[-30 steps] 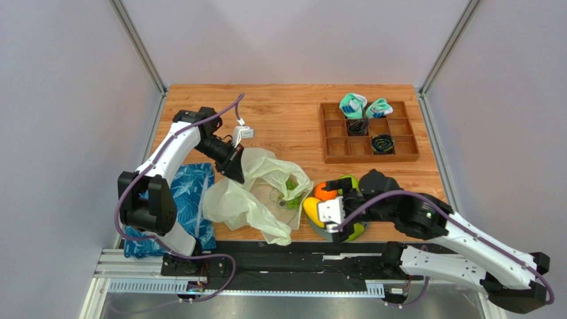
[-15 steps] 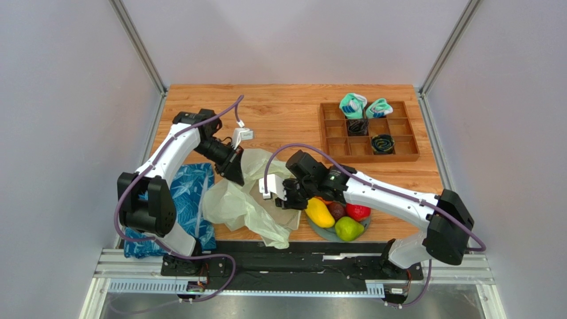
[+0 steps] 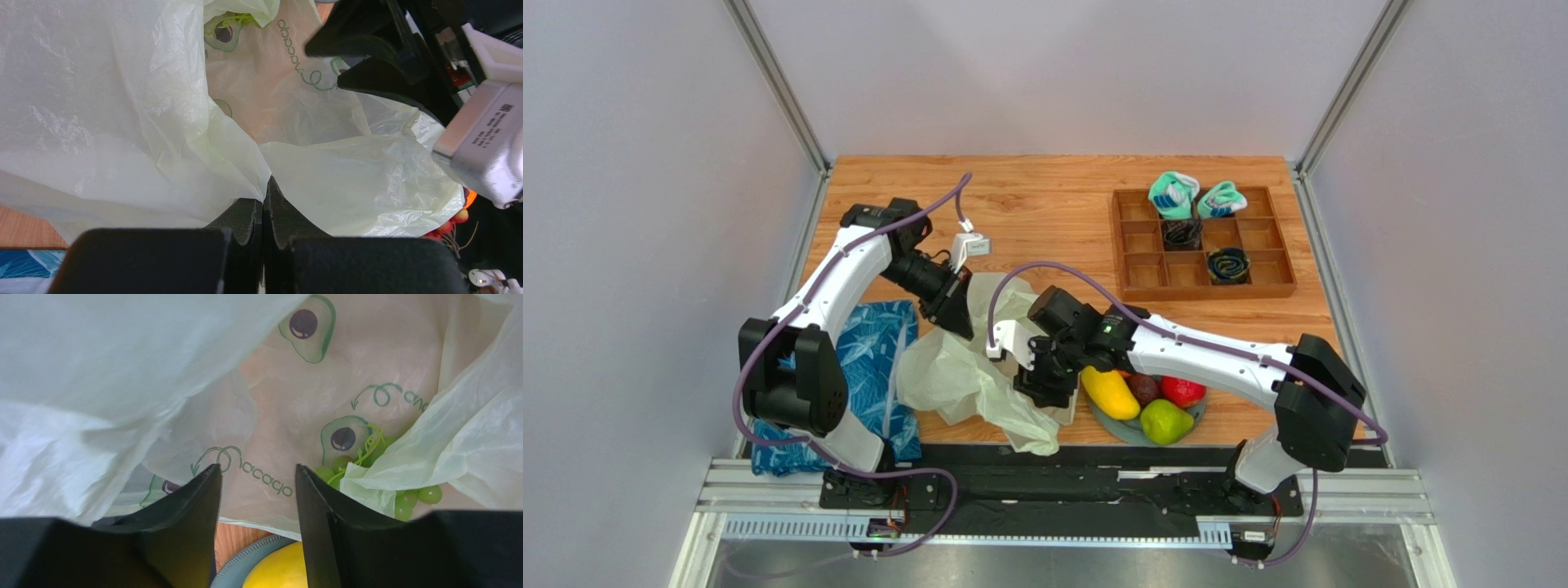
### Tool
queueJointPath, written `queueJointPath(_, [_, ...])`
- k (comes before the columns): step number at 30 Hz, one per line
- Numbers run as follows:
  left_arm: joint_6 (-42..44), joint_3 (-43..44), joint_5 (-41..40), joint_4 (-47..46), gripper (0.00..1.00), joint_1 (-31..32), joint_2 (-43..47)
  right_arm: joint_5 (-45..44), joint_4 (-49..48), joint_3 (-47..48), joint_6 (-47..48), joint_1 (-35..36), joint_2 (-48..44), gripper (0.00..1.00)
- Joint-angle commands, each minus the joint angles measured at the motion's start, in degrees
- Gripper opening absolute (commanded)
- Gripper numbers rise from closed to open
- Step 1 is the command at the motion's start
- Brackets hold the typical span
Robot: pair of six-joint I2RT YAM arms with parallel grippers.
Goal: Take the fake fruits out of the plastic bag
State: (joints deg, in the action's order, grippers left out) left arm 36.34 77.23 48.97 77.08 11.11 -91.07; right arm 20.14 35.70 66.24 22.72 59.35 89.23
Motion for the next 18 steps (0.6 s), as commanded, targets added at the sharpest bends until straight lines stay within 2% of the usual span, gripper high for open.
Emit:
queueJointPath(1, [1.37, 1.78, 1.04, 6.42, 0.00, -0.22, 0.98, -8.61, -3.27, -0.50, -6.80, 0.33, 1.91, 0.60])
queueJointPath(3, [1.19, 1.78, 1.13, 6.42, 0.00, -0.22, 1.15, -12.73, -4.23, -0.15, -7.95, 0.33, 2.53, 0.66])
queueJointPath(6, [1.28, 1.96, 1.13, 6.59, 0.00, -0.13, 0.98, -16.43, -4.76, 0.21, -8.48, -0.02, 3.67, 0.69])
queueJointPath(8, [1.28, 1.96, 1.21, 6.59, 0.00, -0.13, 0.80, -16.36, -4.50, 0.56, -9.18, -1.08, 4.72, 0.63])
queueJointPath(9, [1.28, 1.96, 1.22, 6.59, 0.00, -0.13, 0.80, -15.49, -3.89, 0.82, -9.97, -1.52, 4.90, 0.55])
queueJointPath(10, [1.28, 1.87, 1.30, 6.51, 0.00, -0.21, 0.63, -14.79, -3.54, 1.08, -9.98, -2.04, 4.90, 0.51])
queueJointPath(17, [1.46, 2.05, 1.39, 6.68, 0.00, -0.22, 0.01, -12.50, -2.48, 0.13, -10.07, -1.96, 3.67, 0.40])
queueJointPath(18, [1.46, 2.13, 1.39, 6.68, 0.00, -0.22, -0.07, -12.32, -2.31, -0.14, -9.72, -1.96, 3.76, 0.36])
